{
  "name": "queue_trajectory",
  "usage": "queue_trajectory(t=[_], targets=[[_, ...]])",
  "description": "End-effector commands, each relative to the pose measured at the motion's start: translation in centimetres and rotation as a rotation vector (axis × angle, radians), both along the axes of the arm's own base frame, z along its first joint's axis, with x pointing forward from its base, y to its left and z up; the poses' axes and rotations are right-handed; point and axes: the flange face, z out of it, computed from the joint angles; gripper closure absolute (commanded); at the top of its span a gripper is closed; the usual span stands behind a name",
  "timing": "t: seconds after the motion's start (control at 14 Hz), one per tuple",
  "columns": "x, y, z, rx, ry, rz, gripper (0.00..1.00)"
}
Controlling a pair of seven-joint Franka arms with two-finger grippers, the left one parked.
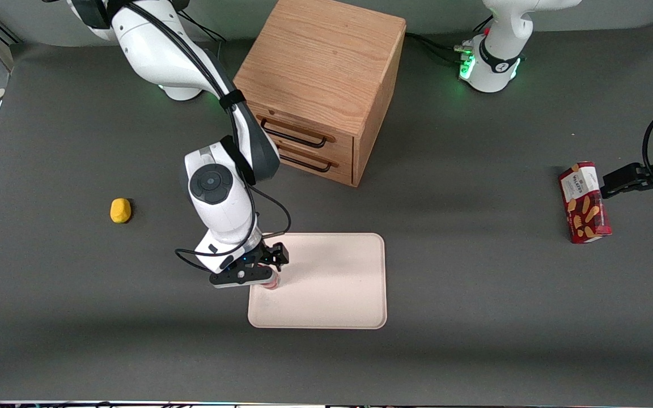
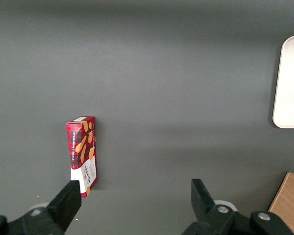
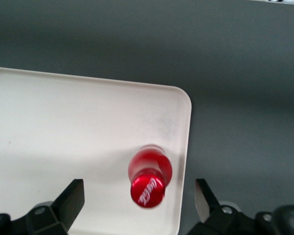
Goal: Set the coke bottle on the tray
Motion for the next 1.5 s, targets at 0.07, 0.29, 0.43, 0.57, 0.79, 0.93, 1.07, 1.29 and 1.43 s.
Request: queue_trajectory(t=[0.07,0.29,0.43,0.57,0.79,0.93,1.07,1.29,1.43], targets=[[-1.9,-0.2,6.8,0.007,0.073,-0.022,0.00],[-3.6,-1.5,12.4,0.008,0.122,-0.028,0.00],[-5.2,-2.7,16.2,-0.006,0.143,-0.027,0.00],[-6.9,-4.2,19.6,-0.041,0.155,-0.024,0.00],[-8.5,-7.5,23.7,-0.032,0.185,-0.047,0.00],[-8.9,-10.9,25.5,-0.017,0.220,-0.076,0.00],[-9.5,-13.5,27.1,-0.006,0.238,-0.096,0.00],[-10.1,-19.0,29.1,0.008,0.260,-0.065,0.00],[-9.9,-23.6,29.7,0.009,0.276,-0.082,0.00]])
